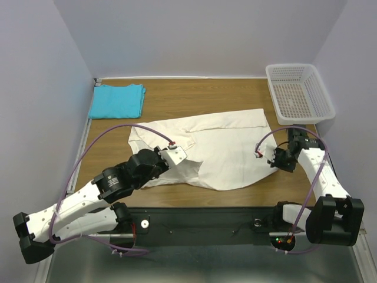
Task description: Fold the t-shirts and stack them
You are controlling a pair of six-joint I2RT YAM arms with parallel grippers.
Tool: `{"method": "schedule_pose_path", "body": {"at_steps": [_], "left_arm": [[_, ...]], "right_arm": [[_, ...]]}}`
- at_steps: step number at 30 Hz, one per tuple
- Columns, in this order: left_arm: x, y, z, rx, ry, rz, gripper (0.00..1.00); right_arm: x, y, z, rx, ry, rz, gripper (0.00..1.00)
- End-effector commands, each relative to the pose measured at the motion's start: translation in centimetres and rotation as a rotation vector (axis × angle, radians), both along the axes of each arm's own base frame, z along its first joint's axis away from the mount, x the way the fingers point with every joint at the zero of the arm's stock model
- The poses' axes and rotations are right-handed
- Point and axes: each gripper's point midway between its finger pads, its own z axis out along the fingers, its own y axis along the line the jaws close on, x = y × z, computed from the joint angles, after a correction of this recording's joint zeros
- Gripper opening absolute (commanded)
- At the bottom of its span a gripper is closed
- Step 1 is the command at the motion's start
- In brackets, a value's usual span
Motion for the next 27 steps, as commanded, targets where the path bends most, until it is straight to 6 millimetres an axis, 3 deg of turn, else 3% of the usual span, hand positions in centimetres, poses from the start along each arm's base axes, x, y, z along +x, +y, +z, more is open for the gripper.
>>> {"method": "schedule_pose_path", "body": {"at_steps": [1, 11, 20, 27], "left_arm": [[0.4, 1.3, 3.3, -0.076, -0.067, 0.060, 0.00], [0.3, 4.5, 7.9, -0.139, -0.219, 0.115, 0.00], [0.6, 5.2, 5.1, -0.027, -0.171, 0.149, 0.00], [-0.1, 6.3, 4.2, -0.005, -0.140, 0.167, 0.00]], "right_arm": [[0.6, 1.4, 2.1, 0.100, -0.029, -0.052, 0.01], [2.9, 3.1, 3.8, 0.225, -0.079, -0.144, 0.00], [4.1, 2.9, 3.5, 0.253, -0.097, -0.214, 0.01], [5.0, 1.5, 3.5, 0.284, -0.100, -0.296, 0.00]]}}
